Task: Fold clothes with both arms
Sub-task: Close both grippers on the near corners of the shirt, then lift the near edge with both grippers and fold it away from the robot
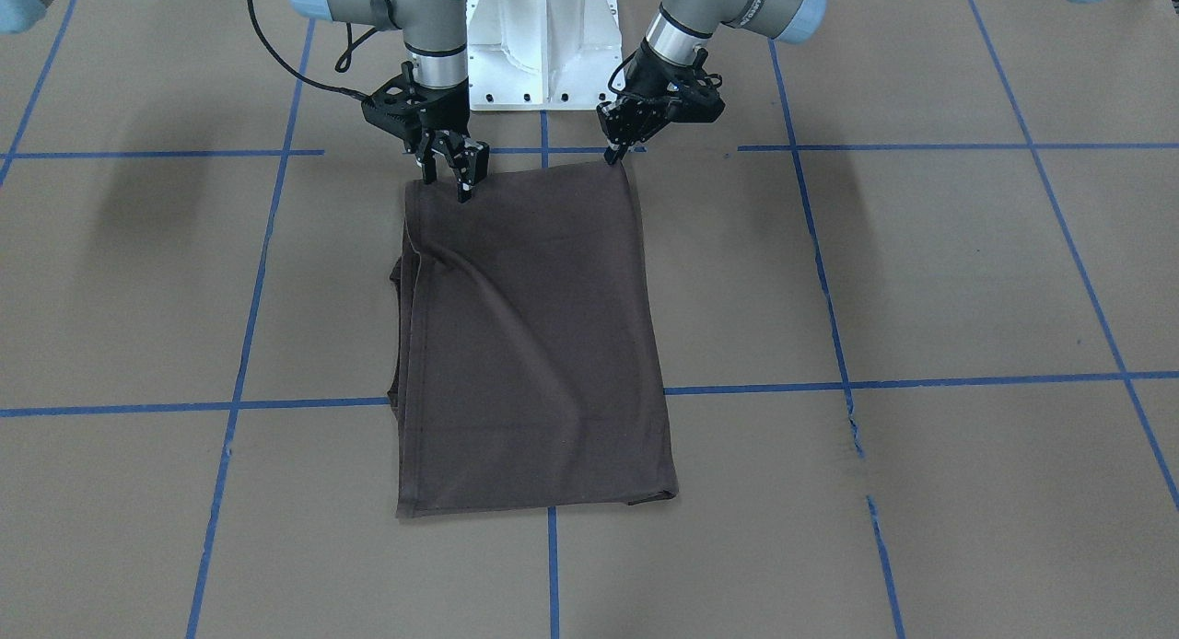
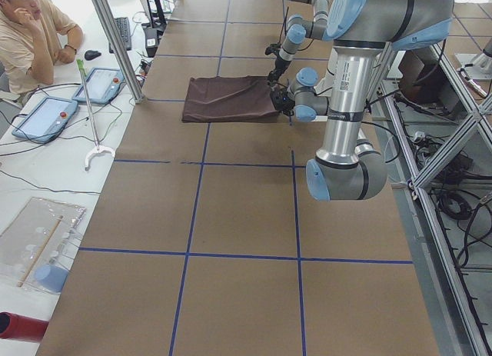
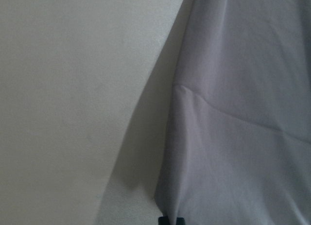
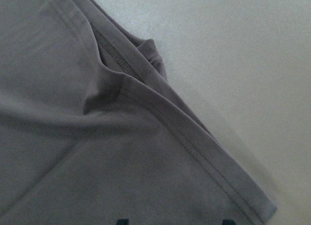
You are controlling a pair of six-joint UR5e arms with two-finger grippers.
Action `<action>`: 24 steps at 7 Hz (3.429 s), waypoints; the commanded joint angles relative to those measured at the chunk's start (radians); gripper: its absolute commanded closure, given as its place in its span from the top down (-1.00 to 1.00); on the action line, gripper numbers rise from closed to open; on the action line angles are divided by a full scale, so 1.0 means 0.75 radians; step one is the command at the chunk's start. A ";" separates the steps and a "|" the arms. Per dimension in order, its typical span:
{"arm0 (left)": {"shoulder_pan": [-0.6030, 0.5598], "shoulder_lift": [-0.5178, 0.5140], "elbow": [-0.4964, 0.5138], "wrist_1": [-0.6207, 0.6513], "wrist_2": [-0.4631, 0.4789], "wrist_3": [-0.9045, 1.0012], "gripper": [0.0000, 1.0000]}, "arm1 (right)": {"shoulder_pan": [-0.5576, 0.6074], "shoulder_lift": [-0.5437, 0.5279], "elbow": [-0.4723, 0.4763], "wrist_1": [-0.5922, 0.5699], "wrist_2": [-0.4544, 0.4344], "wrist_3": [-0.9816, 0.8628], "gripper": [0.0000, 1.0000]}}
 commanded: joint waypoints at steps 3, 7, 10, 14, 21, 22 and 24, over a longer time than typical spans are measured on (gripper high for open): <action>0.000 -0.004 0.000 0.000 0.000 0.000 -1.00 | -0.003 0.025 -0.037 -0.012 0.045 -0.009 0.40; 0.000 -0.006 0.000 0.000 0.000 0.000 -1.00 | 0.003 0.029 -0.035 -0.008 0.037 -0.021 -0.99; 0.000 -0.008 0.000 0.000 0.000 0.000 -1.00 | 0.038 0.041 -0.025 0.006 0.037 0.001 -1.00; -0.020 0.008 -0.216 0.140 -0.055 0.072 -1.00 | 0.062 0.031 0.193 -0.018 0.041 0.012 -1.00; -0.209 -0.149 -0.478 0.683 -0.178 0.251 -1.00 | 0.052 0.092 0.385 -0.364 0.045 0.067 -1.00; -0.289 -0.202 -0.387 0.679 -0.178 0.310 -1.00 | 0.113 0.159 0.311 -0.362 0.051 0.049 -1.00; -0.455 -0.274 -0.226 0.671 -0.278 0.447 -1.00 | 0.236 0.251 0.158 -0.311 0.055 -0.009 -1.00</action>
